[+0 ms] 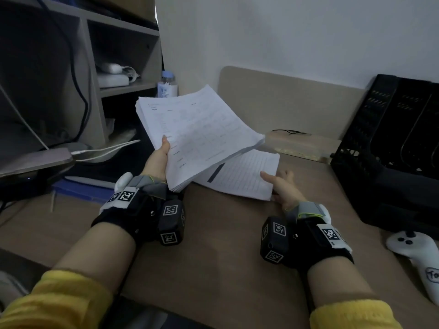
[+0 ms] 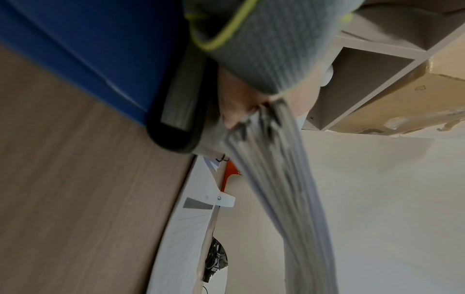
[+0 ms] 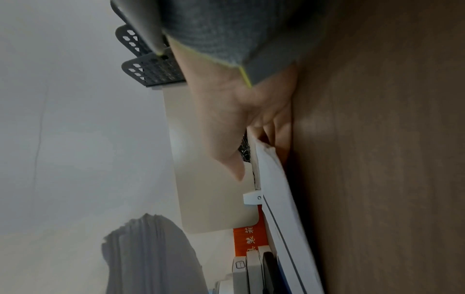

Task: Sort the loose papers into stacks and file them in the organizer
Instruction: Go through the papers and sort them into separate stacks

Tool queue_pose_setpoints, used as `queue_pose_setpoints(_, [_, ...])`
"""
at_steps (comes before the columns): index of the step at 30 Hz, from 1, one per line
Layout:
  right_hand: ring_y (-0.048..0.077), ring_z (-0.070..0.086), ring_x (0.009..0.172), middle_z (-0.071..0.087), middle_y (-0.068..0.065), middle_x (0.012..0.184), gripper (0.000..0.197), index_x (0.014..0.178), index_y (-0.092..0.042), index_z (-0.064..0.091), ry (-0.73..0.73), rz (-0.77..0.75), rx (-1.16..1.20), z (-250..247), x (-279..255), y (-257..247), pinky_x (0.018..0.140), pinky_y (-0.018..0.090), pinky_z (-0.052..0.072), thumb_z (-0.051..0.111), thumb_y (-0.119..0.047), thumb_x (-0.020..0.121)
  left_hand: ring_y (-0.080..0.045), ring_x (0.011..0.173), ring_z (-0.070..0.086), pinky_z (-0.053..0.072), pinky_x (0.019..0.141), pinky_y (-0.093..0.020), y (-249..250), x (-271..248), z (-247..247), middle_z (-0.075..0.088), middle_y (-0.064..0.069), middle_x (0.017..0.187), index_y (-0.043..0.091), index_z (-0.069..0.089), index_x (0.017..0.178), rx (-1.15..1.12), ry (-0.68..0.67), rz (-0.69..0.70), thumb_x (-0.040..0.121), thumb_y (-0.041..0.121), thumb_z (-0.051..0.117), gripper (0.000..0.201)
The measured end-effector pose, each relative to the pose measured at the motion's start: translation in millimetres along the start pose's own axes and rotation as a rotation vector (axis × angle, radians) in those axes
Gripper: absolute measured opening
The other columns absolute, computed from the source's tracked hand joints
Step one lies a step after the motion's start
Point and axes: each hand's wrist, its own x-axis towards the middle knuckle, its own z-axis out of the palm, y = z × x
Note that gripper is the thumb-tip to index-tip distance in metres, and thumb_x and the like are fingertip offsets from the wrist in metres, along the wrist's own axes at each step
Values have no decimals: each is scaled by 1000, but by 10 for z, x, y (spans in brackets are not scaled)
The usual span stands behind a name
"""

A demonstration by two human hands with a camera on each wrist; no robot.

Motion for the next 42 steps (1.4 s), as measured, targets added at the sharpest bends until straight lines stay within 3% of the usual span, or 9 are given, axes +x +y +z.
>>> queue_pose_setpoints(4, [27, 41, 129, 37, 2, 148, 114, 151, -28, -3, -116, -34, -132, -69, 9, 53, 99, 41, 41, 74, 5, 73, -19, 82, 62, 50, 82, -37, -8, -41, 33, 66, -4, 90, 16, 58, 89, 24, 39, 12, 100, 47, 40, 37])
queue_pose_setpoints(8, [28, 41, 133, 36, 10, 150, 87, 151, -12, 13, -26, -101, -187, -2, -23, 60, 101, 39, 41, 61, 10, 82, -19, 83, 63, 51, 67, -32, -16, -70, 21, 65, -4, 92, 16, 59, 90, 58, 38, 1, 100, 48, 40, 38])
queue_pose_setpoints(14, [31, 54, 118, 53, 16, 134, 47, 134, -2, 47, 252, -170, -227, 74, 31, 97, 99, 42, 46, 60, -18, 91, -22, 102, 61, 46, 87, -35, -13, -70, 20, 63, -6, 119, 11, 50, 130, 35, 17, 1, 100, 46, 39, 47])
queue_pose_setpoints(17, [27, 58, 101, 53, 9, 131, 50, 135, -10, 43, 242, -125, -121, 63, 31, 97, 77, 39, 51, 57, -30, 92, -25, 110, 58, 46, 90, -37, -17, -67, 7, 60, -10, 128, 12, 51, 129, 52, 32, -4, 99, 47, 41, 47])
queue_pose_setpoints(21, [21, 55, 92, 46, 3, 126, 57, 141, -15, 35, 78, -141, -116, 26, 11, 95, 56, 29, 44, 52, -4, 87, -26, 117, 56, 47, 90, -35, -5, -53, 26, 62, -10, 125, 12, 55, 121, 71, 27, -15, 101, 45, 38, 42])
queue_pose_setpoints(26, [23, 46, 114, 42, 10, 136, 60, 139, -14, 42, -67, -231, -215, 70, -9, 122, 91, 36, 48, 41, 13, 85, -18, 83, 63, 50, 78, -33, -14, 22, -20, 66, -4, 96, 11, 58, 105, 120, 28, -17, 100, 46, 41, 40])
queue_pose_setpoints(32, [26, 18, 145, 18, 3, 159, 59, 149, -28, 25, -15, -252, -422, 60, 79, 189, 116, 51, 23, 49, -26, 95, -28, 108, 65, 46, 104, -44, -3, 154, -151, 70, -5, 101, 17, 65, 90, 222, 68, 29, 93, 54, 50, 40])
queue_pose_setpoints(36, [30, 29, 140, 32, 3, 154, 103, 147, -35, 21, 38, -144, -632, 54, 7, 171, 114, 54, 23, 63, -74, 61, -27, 108, 64, 46, 104, -43, -9, 128, -141, 70, -5, 102, 16, 65, 92, 210, 62, 20, 95, 51, 49, 38])
queue_pose_setpoints(42, [32, 20, 144, 20, 3, 158, 105, 150, -35, 6, -78, -118, -817, 41, -24, 137, 117, 48, 8, 74, -54, 72, -28, 108, 65, 47, 103, -44, -14, 148, -165, 71, -8, 109, 16, 67, 94, 266, 47, 15, 92, 56, 50, 43])
